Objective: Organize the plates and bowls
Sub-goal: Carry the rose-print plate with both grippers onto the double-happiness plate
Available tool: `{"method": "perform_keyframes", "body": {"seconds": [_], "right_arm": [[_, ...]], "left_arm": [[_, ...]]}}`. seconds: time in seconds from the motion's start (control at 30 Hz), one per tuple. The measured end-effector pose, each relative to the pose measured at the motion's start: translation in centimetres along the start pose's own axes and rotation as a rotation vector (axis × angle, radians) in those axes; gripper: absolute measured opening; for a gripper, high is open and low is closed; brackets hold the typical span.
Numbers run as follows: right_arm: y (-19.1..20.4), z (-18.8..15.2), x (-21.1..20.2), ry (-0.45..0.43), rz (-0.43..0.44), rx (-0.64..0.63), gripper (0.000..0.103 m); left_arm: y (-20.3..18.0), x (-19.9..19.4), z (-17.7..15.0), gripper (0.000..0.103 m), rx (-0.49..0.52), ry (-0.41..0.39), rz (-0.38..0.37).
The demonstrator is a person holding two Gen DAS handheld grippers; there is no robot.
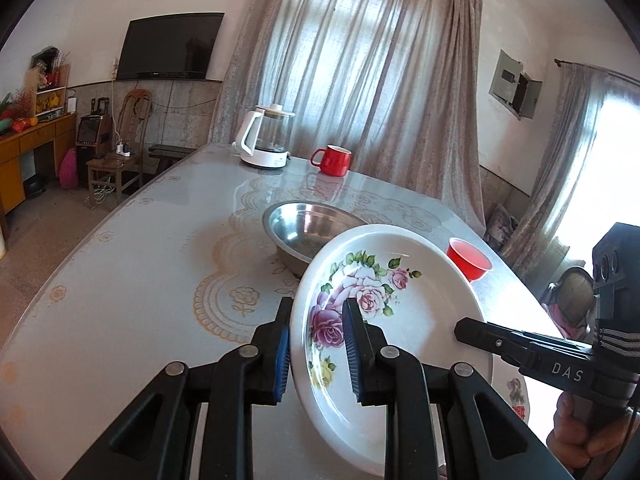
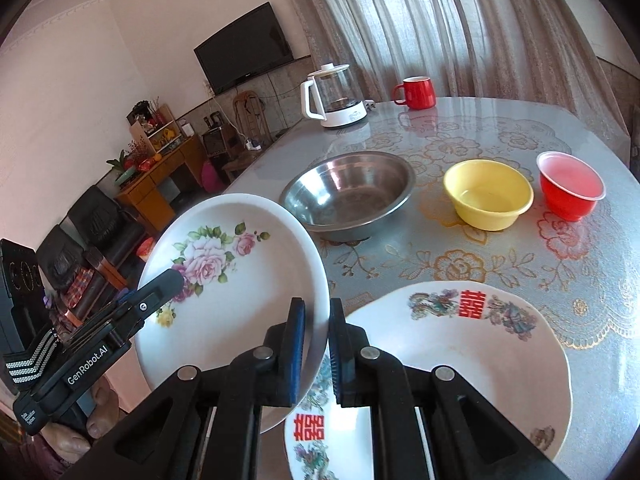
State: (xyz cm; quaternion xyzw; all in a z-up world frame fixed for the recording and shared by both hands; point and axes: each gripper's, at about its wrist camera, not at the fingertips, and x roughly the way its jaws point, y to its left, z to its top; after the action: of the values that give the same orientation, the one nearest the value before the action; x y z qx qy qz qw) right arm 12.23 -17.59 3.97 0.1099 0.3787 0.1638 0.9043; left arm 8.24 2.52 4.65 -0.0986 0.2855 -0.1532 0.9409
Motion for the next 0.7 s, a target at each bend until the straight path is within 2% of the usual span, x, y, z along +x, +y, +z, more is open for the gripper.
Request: {"method": "perform_keyframes", "body": {"seconds": [0.3,0.53,0.7], "right_arm": [[-3.9,-2.8,-4.0,-0.01,-0.104,0.06,0.01],[-6.6,-4.1,-5.3,-0.013,-0.198,0.1,0.01],[-7.7,-4.9,-5.2,0.008,-0.227,0.116,0.01]], "left_arm": [[-5.3,2.2,-1.5,0.023,0.09,0.083,-0.088],[-8.1,4.4,-3.0,0.024,0.134,0.156,-0.116],[-8.7,5.3,-3.5,0.024,0.154,0.198,-0.113]]}}
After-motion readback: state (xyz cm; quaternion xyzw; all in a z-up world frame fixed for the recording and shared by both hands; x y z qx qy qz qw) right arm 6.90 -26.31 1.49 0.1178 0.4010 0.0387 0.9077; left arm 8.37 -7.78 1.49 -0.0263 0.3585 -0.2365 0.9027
